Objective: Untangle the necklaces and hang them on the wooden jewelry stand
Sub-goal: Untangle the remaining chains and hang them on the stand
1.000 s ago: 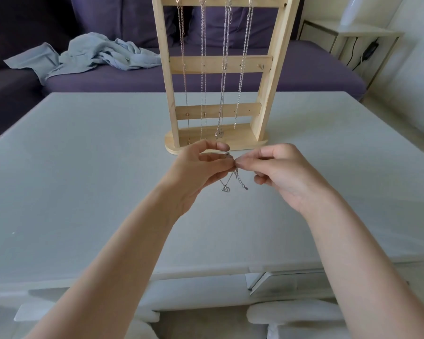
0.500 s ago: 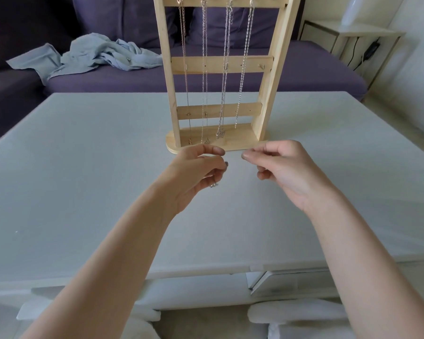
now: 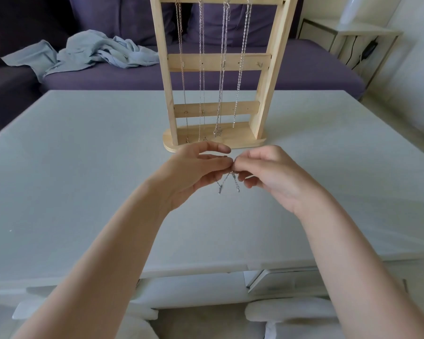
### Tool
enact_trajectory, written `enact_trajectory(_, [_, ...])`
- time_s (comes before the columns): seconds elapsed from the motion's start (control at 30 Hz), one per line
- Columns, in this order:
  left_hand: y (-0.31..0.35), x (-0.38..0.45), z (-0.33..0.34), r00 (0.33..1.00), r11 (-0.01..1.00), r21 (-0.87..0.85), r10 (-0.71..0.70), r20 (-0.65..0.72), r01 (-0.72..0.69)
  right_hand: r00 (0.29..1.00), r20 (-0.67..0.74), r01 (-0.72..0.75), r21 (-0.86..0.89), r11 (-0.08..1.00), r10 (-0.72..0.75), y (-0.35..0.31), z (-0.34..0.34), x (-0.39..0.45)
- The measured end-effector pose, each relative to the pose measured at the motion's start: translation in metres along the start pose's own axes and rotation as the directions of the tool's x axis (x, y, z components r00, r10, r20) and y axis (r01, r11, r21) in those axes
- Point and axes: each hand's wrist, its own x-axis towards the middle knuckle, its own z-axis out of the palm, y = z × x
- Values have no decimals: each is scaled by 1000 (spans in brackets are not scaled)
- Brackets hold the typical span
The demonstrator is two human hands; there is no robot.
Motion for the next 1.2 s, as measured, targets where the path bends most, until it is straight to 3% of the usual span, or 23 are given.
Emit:
enact_trajectory(0.1, [3,-2,-2,1000,1000,-12,-5,28,5,997,62,-45,103,994,38,0,-4,0])
enact_trajectory(0.17, [5,-3,-3,999,1000,16,-11,44,10,995,90,-49,82,995,41,0,-6,0])
enact_trajectory(0.43, [-2,-5,2,999,875,484,30,-24,-14,995,89,60,-321,945,-33,0,-1,1])
enact_trajectory(0.6, [1,-5,-1,1000,941,337,-31,-1,30,990,99,123,-257,959,-101,-1,-1,-1])
enact_trajectory(0.67, [4,-7,-4,998,957,289,-39,43,25,986,159,65,-160,985,-40,-3,-4,-3])
enact_trajectory(0.77, [4,-9,-5,995,934,356,-18,93,-17,965,254,-51,-67,996,67,-2,-7,-5])
enact_trajectory(1.0, [-2,-10,3,993,814,573,30,115,-91,975,199,-53,-239,970,103,0,-3,-5])
enact_trajectory(1.1, [-3,-10,3,993,829,552,25,111,-83,981,177,-28,-254,967,75,0,-5,-6])
enact_trajectory(1.2, [-1,-10,0,991,908,418,-23,135,-37,990,143,16,-212,977,15,0,-8,-5])
